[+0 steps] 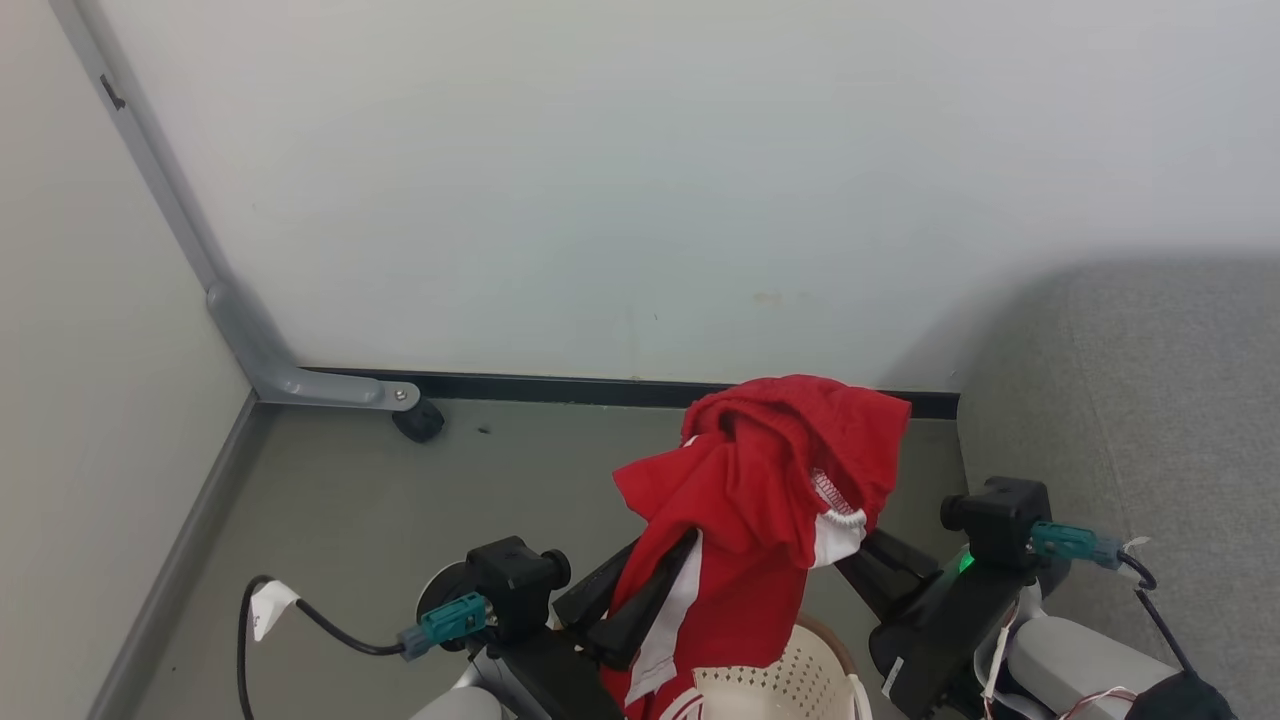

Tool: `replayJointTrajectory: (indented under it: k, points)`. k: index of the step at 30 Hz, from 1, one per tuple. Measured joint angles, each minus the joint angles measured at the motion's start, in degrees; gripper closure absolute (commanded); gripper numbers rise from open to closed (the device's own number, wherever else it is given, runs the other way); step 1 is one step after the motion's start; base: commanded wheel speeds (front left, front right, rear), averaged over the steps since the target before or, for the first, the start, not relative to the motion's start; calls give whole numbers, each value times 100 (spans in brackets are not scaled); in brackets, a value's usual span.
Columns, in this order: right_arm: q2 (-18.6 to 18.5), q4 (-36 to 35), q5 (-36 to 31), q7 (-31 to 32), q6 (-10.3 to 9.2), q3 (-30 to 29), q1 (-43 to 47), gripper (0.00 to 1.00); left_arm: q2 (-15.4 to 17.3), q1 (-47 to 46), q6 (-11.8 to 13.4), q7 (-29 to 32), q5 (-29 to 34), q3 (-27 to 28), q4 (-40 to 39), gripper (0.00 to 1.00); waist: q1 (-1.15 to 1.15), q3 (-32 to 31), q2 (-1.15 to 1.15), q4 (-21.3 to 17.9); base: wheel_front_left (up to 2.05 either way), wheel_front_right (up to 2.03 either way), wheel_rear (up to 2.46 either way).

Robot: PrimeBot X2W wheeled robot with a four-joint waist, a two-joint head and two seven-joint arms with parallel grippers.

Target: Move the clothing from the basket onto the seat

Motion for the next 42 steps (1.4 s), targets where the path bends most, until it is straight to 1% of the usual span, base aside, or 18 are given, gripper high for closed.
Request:
replayJointTrajectory:
  k: [9, 10, 12, 13, 22, 28, 33, 36, 42]
  points:
    - [7, -112, 174, 0, 0, -342, 311, 100, 4, 131, -1, 0, 1, 0, 179, 99, -1, -125, 0, -152, 0, 0, 0]
    - [7, -131, 191, 1, 0, -366, 344, 100, -2, 138, -1, 0, 1, -7, 201, 78, -1, -140, 0, -168, 0, 0, 0]
    - [3, -148, 221, 1, 0, -443, 410, 100, -20, 138, 0, 0, 3, -5, 205, 24, 0, -168, 0, -204, 0, 0, 0]
    - [-2, -154, 242, 1, 0, -483, 443, 100, -20, 138, 0, 0, 4, -4, 205, 0, -1, -181, 0, -223, 0, 0, 0]
    - [-131, -187, 270, 1, 0, -780, 560, 100, 20, 141, 53, -1, 56, 36, 181, 0, 0, -235, 0, -449, 0, 0, 0]
    - [-146, -201, 232, 1, 0, -1014, 614, 100, 86, 161, 66, -1, 118, 134, 105, 0, 0, -227, 0, -664, 0, 0, 0]
    - [-227, -220, 182, 1, 0, -1220, 786, 100, 119, 249, 101, -1, 211, 141, 82, 0, 0, -210, 0, -891, 0, 0, 0]
    - [-297, -255, 111, 1, 0, -1425, 820, 100, 137, 250, 137, -1, 367, 153, 44, 0, 0, -191, 0, -1098, 0, 0, 0]
    - [-335, -326, 10, 0, 0, -1644, 934, 100, 136, 247, 198, -1, 423, 249, 13, 0, 0, -140, 0, -1422, 0, 0, 0]
